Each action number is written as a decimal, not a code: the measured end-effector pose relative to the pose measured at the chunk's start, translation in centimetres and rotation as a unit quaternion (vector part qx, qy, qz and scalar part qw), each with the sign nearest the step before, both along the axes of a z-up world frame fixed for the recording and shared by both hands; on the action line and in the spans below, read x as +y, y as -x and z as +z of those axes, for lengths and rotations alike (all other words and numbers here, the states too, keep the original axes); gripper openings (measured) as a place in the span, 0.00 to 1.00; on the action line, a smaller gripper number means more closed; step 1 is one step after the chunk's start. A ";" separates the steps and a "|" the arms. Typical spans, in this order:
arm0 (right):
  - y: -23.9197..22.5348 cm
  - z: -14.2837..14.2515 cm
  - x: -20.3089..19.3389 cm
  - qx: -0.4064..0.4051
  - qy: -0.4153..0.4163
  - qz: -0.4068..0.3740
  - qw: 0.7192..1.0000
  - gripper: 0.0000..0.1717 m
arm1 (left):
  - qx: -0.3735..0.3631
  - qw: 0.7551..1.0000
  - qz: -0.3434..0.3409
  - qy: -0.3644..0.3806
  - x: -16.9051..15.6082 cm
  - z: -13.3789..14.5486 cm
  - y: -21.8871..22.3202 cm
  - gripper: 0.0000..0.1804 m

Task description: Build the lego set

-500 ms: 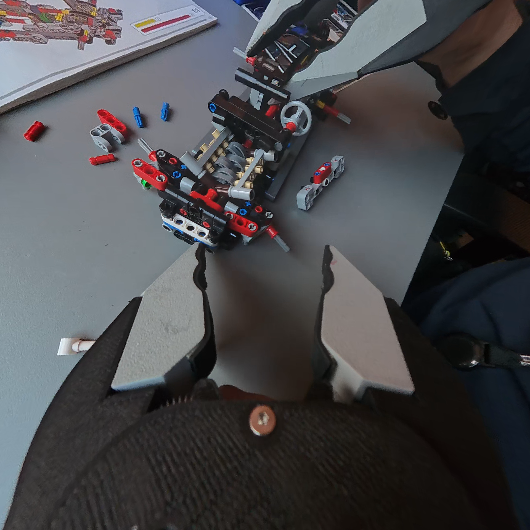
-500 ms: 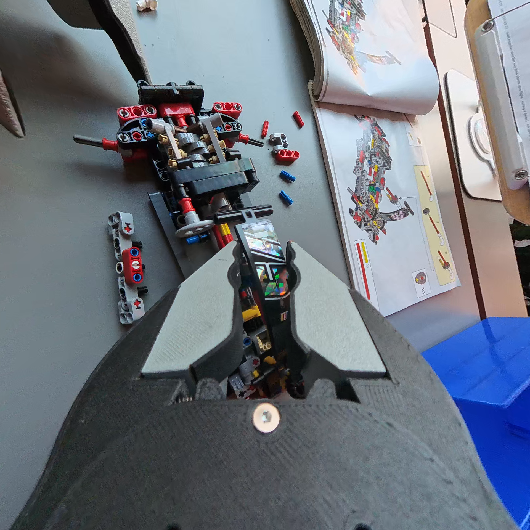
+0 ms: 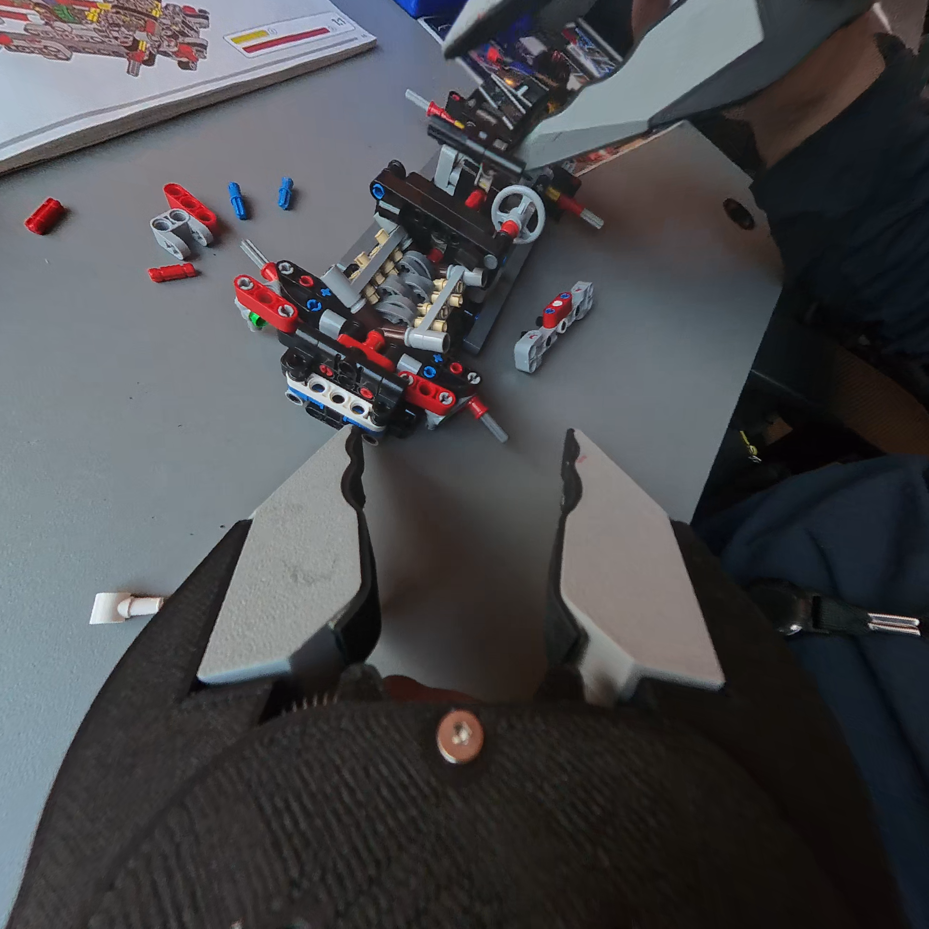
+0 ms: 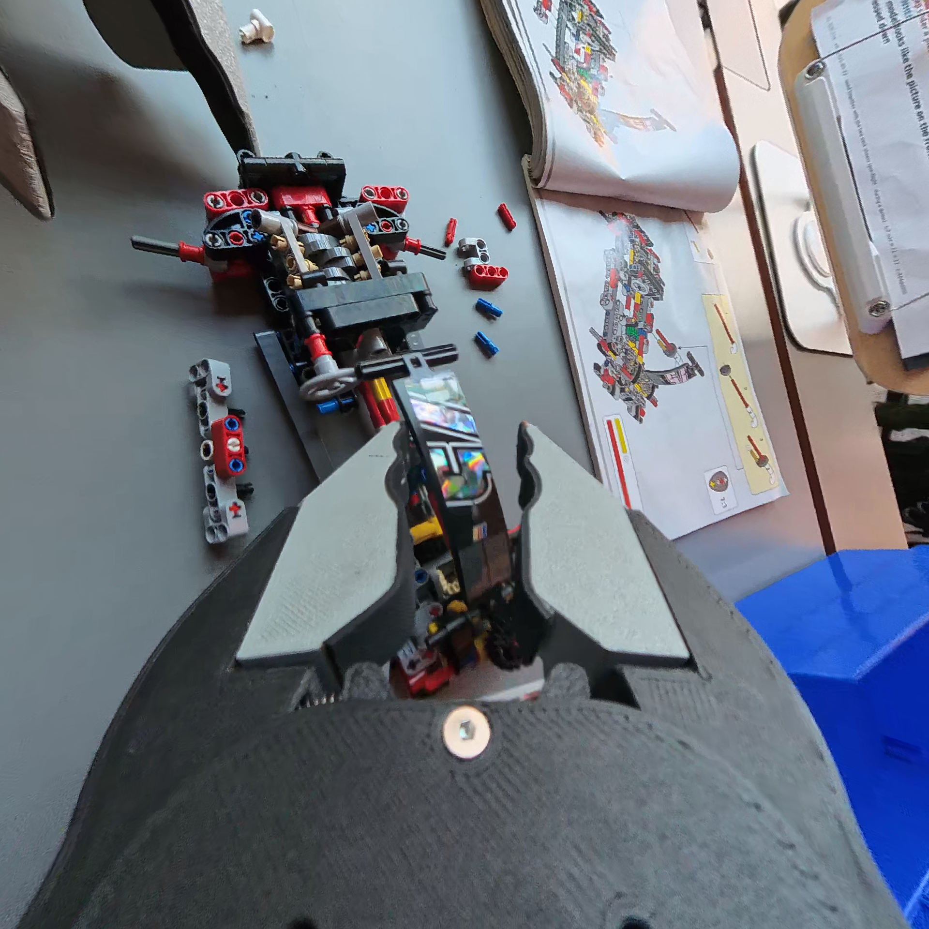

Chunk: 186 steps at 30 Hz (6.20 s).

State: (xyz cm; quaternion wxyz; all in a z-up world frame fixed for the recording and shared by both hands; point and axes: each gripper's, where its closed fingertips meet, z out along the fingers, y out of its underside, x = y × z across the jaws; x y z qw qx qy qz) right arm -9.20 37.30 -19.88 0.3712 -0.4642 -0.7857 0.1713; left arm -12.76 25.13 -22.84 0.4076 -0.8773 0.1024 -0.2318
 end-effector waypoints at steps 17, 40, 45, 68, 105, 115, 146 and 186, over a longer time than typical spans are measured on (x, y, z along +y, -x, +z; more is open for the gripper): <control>-9.2 -2.7 4.0 -0.020 0.329 -0.062 0.942 0.36 | -0.051 0.999 -0.010 0.003 0.5 0.8 1.2 0.42; -7.8 -4.7 2.6 -0.061 0.248 -0.030 0.966 0.22 | 0.024 0.999 0.018 0.016 1.4 -0.3 1.3 0.40; -7.4 -4.7 2.8 -0.048 0.258 -0.043 0.964 0.22 | 0.021 0.999 0.025 0.010 1.4 -0.3 1.2 0.43; -9.3 -0.4 3.6 0.100 0.198 -0.053 0.974 0.35 | 0.059 0.996 -0.008 -0.063 0.6 2.0 4.5 0.48; -9.5 -0.3 7.4 0.177 0.166 -0.139 0.960 0.36 | -0.050 0.985 -0.105 -0.124 -1.3 4.0 3.3 0.31; -9.9 1.0 7.2 0.210 0.230 -0.121 0.943 0.31 | -0.028 0.988 -0.089 -0.127 -1.0 3.7 3.5 0.31; -9.9 0.8 4.4 0.184 0.253 -0.072 0.947 0.31 | 0.012 0.992 -0.030 -0.123 -0.1 3.2 4.9 0.30; 3.6 -4.6 -4.0 -0.280 -0.060 0.095 0.953 0.52 | 0.151 0.969 -0.168 -0.095 4.1 0.0 2.1 0.54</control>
